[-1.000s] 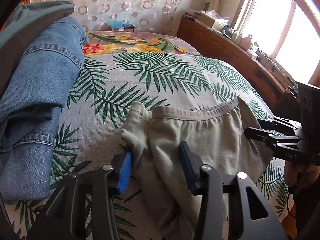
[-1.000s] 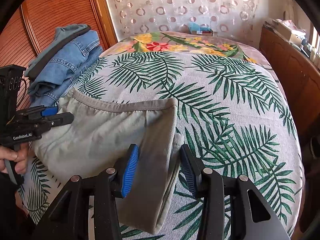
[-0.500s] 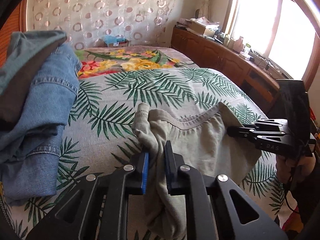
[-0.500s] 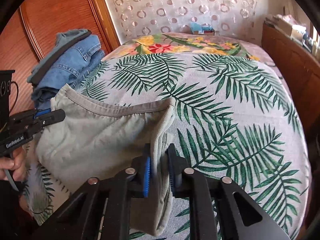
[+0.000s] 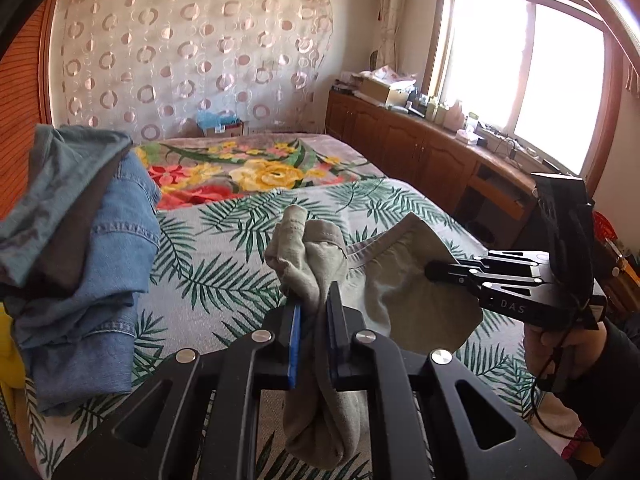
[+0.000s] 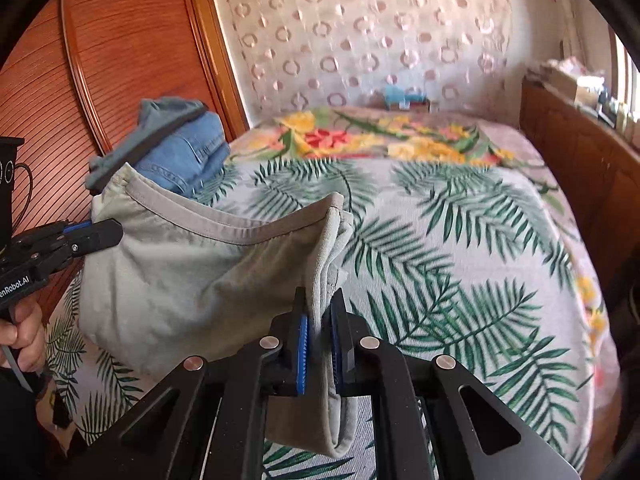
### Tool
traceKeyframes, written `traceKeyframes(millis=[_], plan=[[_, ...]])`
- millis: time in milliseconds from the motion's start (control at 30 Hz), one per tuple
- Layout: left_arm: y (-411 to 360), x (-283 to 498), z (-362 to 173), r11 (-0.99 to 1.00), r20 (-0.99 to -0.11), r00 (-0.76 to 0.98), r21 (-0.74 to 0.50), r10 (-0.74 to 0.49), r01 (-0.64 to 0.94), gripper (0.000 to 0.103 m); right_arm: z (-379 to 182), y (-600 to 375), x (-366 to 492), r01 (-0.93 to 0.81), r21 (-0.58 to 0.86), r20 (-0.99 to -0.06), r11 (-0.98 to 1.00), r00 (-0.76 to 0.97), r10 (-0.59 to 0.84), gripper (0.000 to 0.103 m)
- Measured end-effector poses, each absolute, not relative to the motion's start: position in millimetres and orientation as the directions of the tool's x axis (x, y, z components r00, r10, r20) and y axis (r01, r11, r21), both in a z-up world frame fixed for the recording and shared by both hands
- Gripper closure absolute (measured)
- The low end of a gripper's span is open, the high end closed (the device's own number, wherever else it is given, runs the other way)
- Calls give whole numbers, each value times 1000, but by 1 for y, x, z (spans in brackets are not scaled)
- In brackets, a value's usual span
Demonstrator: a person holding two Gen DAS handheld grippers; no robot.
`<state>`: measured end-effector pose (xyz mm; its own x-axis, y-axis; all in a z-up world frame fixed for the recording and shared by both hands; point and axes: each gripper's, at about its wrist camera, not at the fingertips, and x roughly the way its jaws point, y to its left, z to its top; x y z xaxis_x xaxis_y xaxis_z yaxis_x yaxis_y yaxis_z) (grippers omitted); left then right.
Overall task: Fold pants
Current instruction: 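Lift the grey shorts with the right gripper and carry them toward the jeans stack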
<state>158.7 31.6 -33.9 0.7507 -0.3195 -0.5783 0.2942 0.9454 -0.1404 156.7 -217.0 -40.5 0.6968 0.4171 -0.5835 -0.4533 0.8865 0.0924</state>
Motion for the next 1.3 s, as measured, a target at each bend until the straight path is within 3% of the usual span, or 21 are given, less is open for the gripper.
traceKeyframes(millis=[433,867,1300], plan=[[45,139,-14,952,-513,804,-113,-301,284,91,-14,-217,138,-474,55,-497,879,750,436,94],[73,144,2,967,-489,835,-95,-252,237,91,-10,-179,180,-533,6,-479,846,742,470,94],[146,163,53,991,-385,913,-79,-131,109,91,52,-104,242,-641,-104,-378,760,732,566,94]])
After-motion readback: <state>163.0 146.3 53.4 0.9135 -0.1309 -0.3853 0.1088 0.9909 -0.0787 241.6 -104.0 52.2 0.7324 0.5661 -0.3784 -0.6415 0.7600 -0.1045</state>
